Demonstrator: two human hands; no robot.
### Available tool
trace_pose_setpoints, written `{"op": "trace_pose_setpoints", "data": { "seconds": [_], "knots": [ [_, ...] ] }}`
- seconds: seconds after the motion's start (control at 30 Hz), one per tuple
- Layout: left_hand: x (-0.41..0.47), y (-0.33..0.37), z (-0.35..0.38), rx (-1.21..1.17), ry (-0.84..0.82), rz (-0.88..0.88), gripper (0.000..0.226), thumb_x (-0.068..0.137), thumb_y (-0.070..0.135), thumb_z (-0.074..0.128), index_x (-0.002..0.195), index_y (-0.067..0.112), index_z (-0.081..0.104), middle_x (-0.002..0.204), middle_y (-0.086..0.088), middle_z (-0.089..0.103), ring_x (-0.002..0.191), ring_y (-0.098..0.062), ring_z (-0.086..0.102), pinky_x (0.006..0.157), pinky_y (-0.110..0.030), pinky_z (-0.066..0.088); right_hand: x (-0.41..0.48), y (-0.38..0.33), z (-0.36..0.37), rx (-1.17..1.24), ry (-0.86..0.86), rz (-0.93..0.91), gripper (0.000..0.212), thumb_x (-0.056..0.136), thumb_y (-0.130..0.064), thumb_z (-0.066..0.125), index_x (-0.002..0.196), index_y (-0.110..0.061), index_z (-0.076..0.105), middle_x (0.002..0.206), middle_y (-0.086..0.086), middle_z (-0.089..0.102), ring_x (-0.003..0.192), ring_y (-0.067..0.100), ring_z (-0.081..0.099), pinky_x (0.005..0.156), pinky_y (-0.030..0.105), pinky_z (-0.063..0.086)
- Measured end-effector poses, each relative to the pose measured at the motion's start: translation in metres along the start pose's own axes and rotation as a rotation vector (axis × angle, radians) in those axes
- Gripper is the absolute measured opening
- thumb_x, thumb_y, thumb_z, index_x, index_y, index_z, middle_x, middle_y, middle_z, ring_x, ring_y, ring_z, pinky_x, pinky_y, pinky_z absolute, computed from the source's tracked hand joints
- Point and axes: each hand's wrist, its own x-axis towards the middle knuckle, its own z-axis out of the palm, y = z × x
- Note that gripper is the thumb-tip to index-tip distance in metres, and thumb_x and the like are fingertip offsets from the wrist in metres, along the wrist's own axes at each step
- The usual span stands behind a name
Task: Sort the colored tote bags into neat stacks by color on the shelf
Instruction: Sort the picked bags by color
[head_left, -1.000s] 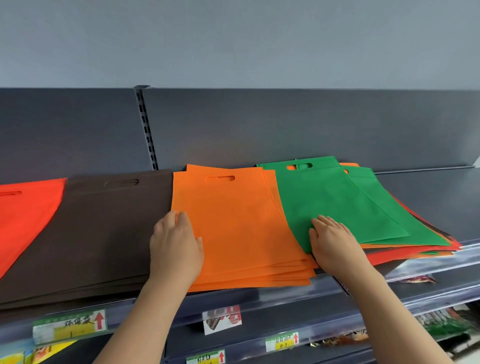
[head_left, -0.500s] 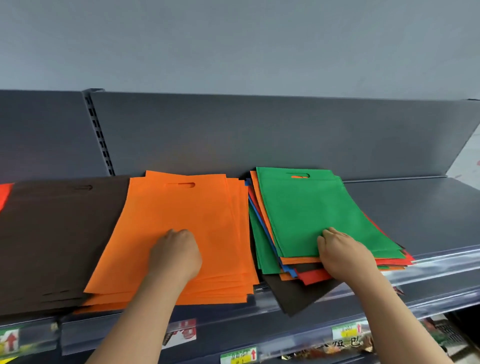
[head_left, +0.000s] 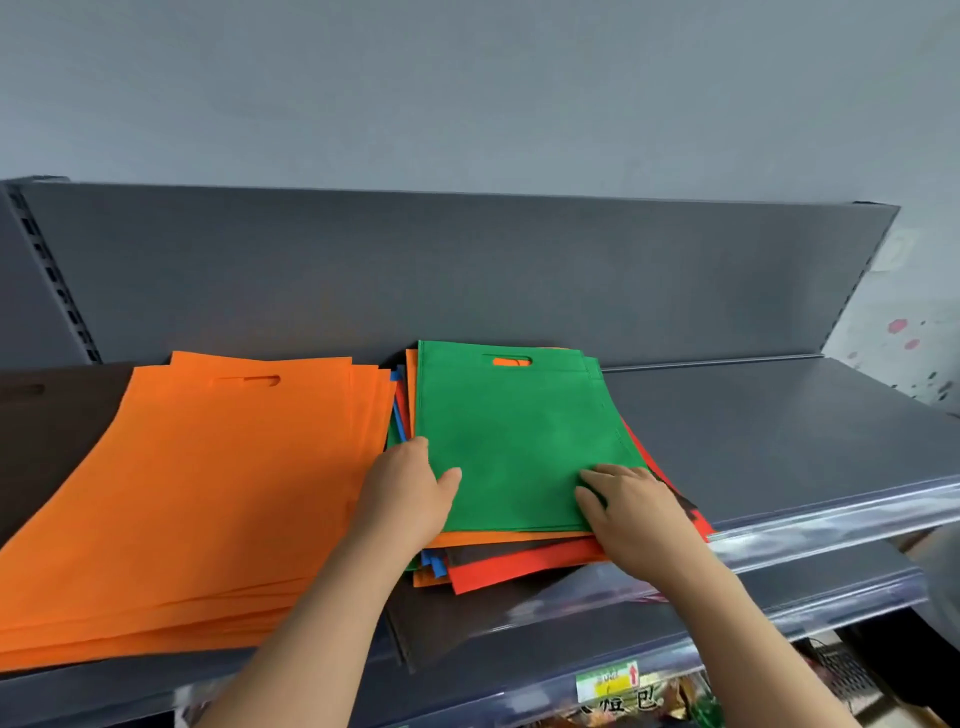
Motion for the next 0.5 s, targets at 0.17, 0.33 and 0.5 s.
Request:
{"op": "trace_pose_setpoints", "data": {
  "seconds": [0.17,0.33,0.5],
  "knots": [
    [0.006,0.001,0.005,-0.034,-0.002,-0.14,0.051,0.081,0.023,0.072,0.124,0.008,0.048,0.12,-0.01,0.057,0.105,-0.025,0.058,0.083,-0.033,0.048,0.0,0.026,-0.003,0.006,0.042,0.108,0.028,0.094,-0.035,0.042,0.083,-0.012,0.053,0.092,0.001,0.055,0.096,0.027,0.053,0.083,0.034,0.039],
    [0.005,0.0,0.001,-0.125,0.091,-0.168,0.028,0.081,0.024,0.071,0.097,0.011,0.052,0.096,-0.001,0.06,0.078,-0.019,0.054,0.056,-0.027,0.038,0.003,0.019,-0.001,0.072,-0.008,-0.015,0.026,0.096,-0.028,0.037,0.081,-0.013,0.052,0.084,-0.001,0.054,0.079,0.021,0.049,0.088,0.033,0.037],
    [0.003,-0.001,-0.002,-0.159,0.179,-0.178,0.038,0.081,0.01,0.07,0.106,0.012,0.042,0.101,-0.005,0.059,0.083,-0.022,0.056,0.061,-0.029,0.042,0.001,0.019,-0.007,0.05,-0.019,-0.005,0.031,0.095,-0.036,0.044,0.109,-0.012,0.057,0.11,0.002,0.059,0.107,0.022,0.054,0.106,0.033,0.032]
  ]
}}
